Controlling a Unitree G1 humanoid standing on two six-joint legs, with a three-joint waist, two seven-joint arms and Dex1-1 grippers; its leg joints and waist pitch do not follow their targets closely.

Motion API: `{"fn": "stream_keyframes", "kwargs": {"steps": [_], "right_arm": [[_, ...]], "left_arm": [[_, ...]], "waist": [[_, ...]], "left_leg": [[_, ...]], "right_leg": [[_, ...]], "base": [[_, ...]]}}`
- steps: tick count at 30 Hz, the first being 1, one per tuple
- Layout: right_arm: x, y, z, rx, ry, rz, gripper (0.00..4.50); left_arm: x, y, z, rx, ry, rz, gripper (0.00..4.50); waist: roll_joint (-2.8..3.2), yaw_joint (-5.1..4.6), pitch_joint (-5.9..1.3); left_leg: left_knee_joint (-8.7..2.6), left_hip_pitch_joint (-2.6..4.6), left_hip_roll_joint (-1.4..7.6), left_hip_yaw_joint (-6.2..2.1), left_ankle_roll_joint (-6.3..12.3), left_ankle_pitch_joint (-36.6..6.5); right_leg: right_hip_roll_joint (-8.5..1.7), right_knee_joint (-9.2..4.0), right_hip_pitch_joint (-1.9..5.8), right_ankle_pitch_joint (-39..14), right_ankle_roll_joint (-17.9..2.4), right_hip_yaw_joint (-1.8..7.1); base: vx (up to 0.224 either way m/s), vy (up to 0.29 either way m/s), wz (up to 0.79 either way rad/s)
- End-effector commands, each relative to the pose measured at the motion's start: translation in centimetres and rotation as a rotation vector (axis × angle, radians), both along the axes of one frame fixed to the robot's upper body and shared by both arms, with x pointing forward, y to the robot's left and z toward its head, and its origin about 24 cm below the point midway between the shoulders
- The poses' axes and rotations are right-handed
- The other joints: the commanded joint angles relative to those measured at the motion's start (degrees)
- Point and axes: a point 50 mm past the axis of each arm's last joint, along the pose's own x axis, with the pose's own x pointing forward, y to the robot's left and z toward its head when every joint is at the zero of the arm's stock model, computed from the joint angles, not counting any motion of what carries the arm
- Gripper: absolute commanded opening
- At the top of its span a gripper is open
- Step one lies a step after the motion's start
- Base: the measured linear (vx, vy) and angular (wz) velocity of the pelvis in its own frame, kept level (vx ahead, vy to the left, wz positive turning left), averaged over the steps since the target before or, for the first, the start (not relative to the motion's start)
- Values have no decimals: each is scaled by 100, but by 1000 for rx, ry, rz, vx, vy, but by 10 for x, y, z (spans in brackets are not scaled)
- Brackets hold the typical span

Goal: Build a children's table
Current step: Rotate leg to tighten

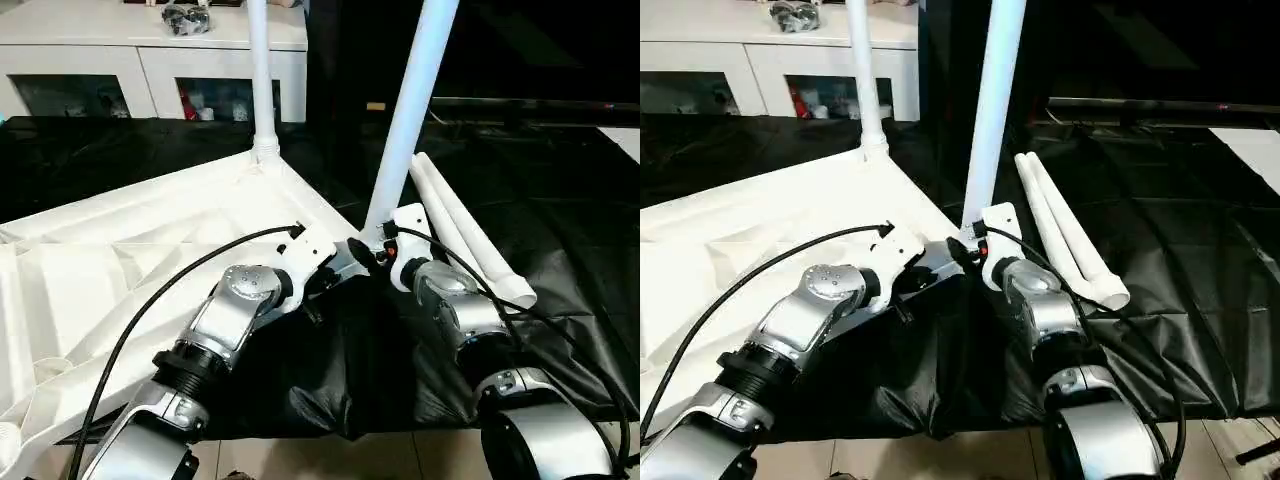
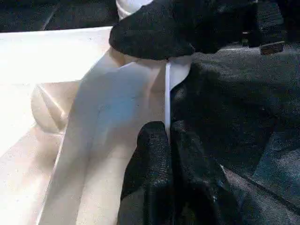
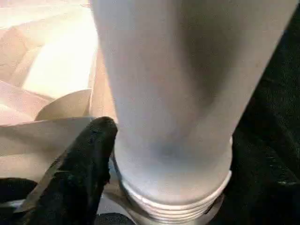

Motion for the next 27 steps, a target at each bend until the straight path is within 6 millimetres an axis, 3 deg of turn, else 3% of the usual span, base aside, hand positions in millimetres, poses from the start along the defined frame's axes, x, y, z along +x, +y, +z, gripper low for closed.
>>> {"fn": "stream_keyframes", "kwargs": {"steps": [1, 5, 8, 12, 19, 27], "right_arm": [[-6, 19, -4, -2, 23, 134, 387], [-8, 4, 1, -38, -4, 252, 387], [-22, -11, 1, -97, -21, 466, 387], [-30, -23, 3, -96, -17, 570, 387], [-35, -36, 9, -98, -9, 649, 387], [-31, -38, 13, -108, -27, 619, 387]], "left_arm": [[0, -16, 19, -74, -91, -84, 0], [-6, -6, 16, -69, -57, -143, 0], [-13, 9, 13, -59, -21, -219, 0], [-19, 21, 12, -54, 8, -293, 0], [-27, 39, 11, -22, 55, -375, 0], [-31, 44, 12, -22, 73, -410, 0]], "waist": [[31, -8, -388], [29, 11, -397], [18, 37, -402], [16, 45, -404], [47, 47, -392], [48, 87, -398]], "left_leg": [[-461, 157, 271, -194, -124, -2268], [-458, 135, 285, -181, -39, -2068], [-448, 109, 292, -163, 77, -1858], [-447, 113, 304, -158, 156, -1722], [-454, 160, 323, -141, 104, -1846], [-465, 153, 318, -145, 11, -1794]], "right_leg": [[-367, -518, 146, -2563, -923, 169], [-369, -479, 183, -2252, -1043, 179], [-366, -439, 226, -1946, -1116, 188], [-361, -412, 238, -1795, -1237, 189], [-347, -405, 188, -1825, -1325, 199], [-355, -392, 206, -1814, -1280, 207]], "base": [[0, 0, 0], [0, 0, 0], [0, 0, 0], [0, 0, 0], [0, 0, 0], [0, 0, 0]]}}
